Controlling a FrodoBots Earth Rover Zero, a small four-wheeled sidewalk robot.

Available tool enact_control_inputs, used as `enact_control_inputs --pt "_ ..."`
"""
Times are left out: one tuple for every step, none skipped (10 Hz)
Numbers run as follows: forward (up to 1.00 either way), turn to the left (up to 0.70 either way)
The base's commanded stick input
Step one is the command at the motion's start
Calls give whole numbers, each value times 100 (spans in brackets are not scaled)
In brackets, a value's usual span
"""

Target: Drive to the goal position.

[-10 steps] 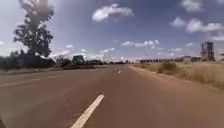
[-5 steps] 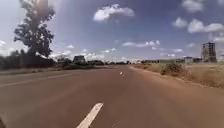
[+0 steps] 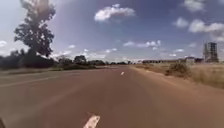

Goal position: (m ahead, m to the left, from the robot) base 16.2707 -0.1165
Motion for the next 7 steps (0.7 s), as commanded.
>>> enact_control_inputs --pt "85 -32" --pt "85 -32" --pt "85 2" --pt "85 2" --pt "85 2" --pt "85 2" --pt "85 -1"
